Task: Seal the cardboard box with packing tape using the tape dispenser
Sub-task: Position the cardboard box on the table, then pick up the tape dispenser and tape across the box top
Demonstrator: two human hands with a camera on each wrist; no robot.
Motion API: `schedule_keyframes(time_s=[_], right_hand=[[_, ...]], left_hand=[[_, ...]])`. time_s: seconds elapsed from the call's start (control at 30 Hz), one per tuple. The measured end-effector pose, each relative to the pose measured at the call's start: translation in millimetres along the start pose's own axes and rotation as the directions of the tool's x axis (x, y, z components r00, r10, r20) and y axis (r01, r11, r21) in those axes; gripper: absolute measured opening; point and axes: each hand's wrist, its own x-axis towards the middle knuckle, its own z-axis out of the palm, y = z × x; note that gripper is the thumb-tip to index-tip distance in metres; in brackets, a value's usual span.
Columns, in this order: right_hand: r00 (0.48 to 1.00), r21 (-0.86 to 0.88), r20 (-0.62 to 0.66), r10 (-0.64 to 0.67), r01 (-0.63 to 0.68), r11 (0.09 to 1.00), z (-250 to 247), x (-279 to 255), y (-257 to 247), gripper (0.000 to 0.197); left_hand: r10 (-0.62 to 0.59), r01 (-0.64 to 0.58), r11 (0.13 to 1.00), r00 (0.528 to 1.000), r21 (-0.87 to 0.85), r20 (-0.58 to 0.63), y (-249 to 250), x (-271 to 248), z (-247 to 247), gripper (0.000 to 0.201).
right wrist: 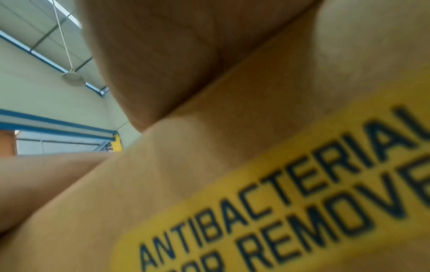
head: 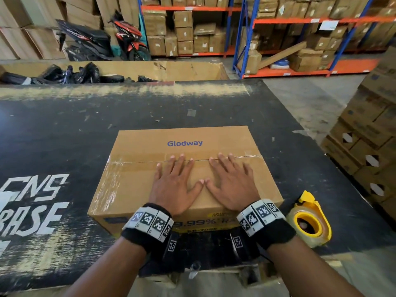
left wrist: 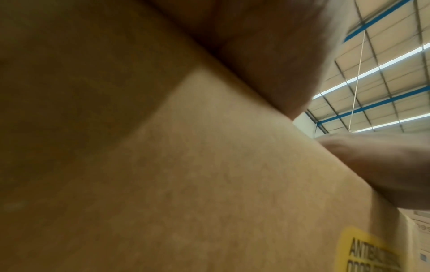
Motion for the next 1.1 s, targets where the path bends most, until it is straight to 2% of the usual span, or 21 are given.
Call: schedule_keyframes(time_s=[0.07, 0.13, 0.2, 0.23, 0.3, 0.37, 0.4, 0.47, 0.5, 0.57, 0.6, 0.7, 0.83, 0.9, 1.0, 1.03, 1.1], right_hand=[[0.999, 0.055, 0.029, -0.022, 0.020, 0.998, -4.3, -0.7, 4.4, 0.075], [0.998, 0.260, 0.031, -0.048, 0.038, 0.965, -12.4, -6.9, 14.2, 0.074], [0.996, 0.521, -0.093, 0.009, 0.041, 0.852, -18.8, -22.0, 32.8, 0.070], [0.978, 0.593, -0.188, 0.095, 0.035, 0.805, -19.8, -31.8, 46.9, 0.066], [0.890, 0.634, -0.320, 0.326, -0.055, 0.772, -13.3, -54.8, 85.1, 0.060], [0.780, 0.609, -0.351, 0.518, -0.230, 0.759, -0.3, -78.8, 129.0, 0.057], [0.739, 0.574, -0.323, 0.591, -0.344, 0.743, 7.9, -90.0, 150.2, 0.058], [0.709, 0.457, -0.173, 0.684, -0.557, 0.693, 25.6, -108.0, 185.8, 0.066], [0.704, 0.401, -0.066, 0.707, -0.631, 0.665, 34.3, -113.5, 198.9, 0.072], [0.700, 0.338, 0.116, 0.704, -0.695, 0.635, 50.9, -116.1, 219.8, 0.075], [0.706, 0.319, 0.162, 0.689, -0.698, 0.641, 57.9, -114.8, 227.4, 0.071], [0.705, 0.307, 0.169, 0.689, -0.702, 0.643, 69.9, -105.9, 242.8, 0.058], [0.670, 0.431, 0.201, 0.714, -0.715, 0.550, 67.6, -104.5, 259.5, 0.049], [0.674, 0.553, 0.212, 0.707, -0.680, 0.482, 58.1, -113.3, 265.7, 0.050], [0.735, 0.784, 0.123, 0.667, -0.484, 0.389, 28.7, -128.3, 264.1, 0.025], [0.754, 0.841, 0.076, 0.653, -0.400, 0.364, 14.3, -131.7, 259.6, 0.029], [0.812, 0.897, -0.038, 0.583, -0.229, 0.378, -23.2, -132.4, 242.9, 0.044]], left_hand=[[-0.010, 0.010, 1.000, 1.000, -0.003, -0.018, 0.6, -0.3, 0.1, 0.078], [-0.017, 0.017, 1.000, 0.999, -0.004, -0.037, -0.3, -2.1, 1.0, 0.078], [-0.013, 0.012, 1.000, 0.998, -0.007, -0.057, -2.0, -3.5, 1.0, 0.077], [-0.011, 0.010, 1.000, 0.998, -0.014, -0.064, -3.1, -3.3, 0.9, 0.077], [-0.011, 0.010, 1.000, 0.998, -0.022, -0.059, -4.7, -2.4, 0.8, 0.076], [-0.012, 0.011, 1.000, 0.998, -0.018, -0.056, -5.1, -1.2, 1.2, 0.077], [-0.014, 0.013, 1.000, 0.998, -0.019, -0.053, -5.0, -0.8, 1.0, 0.078], [-0.019, 0.018, 1.000, 0.999, -0.019, -0.043, -4.0, -0.1, 1.0, 0.080], [-0.020, 0.020, 1.000, 0.999, -0.018, -0.038, -3.3, 0.1, 0.5, 0.081], [-0.027, 0.026, 0.999, 0.999, -0.019, -0.030, -2.0, 0.8, 0.0, 0.082], [-0.031, 0.031, 0.999, 0.999, -0.018, -0.028, -1.4, 0.9, 0.0, 0.083], [-0.044, 0.043, 0.999, 0.999, -0.019, -0.030, 0.2, 1.3, 0.1, 0.083], [-0.056, 0.055, 0.998, 0.998, -0.033, -0.039, 3.4, 1.7, 0.4, 0.082], [-0.057, 0.056, 0.998, 0.997, -0.035, -0.045, 4.9, 2.0, 0.9, 0.078], [-0.069, 0.067, 0.997, 0.996, -0.032, -0.048, 5.0, 2.1, 1.9, 0.074], [-0.071, 0.070, 0.997, 0.997, -0.033, -0.044, 4.9, 2.3, 1.9, 0.074], [-0.077, 0.076, 0.997, 0.997, -0.028, -0.027, 4.6, 2.9, 1.1, 0.075]])
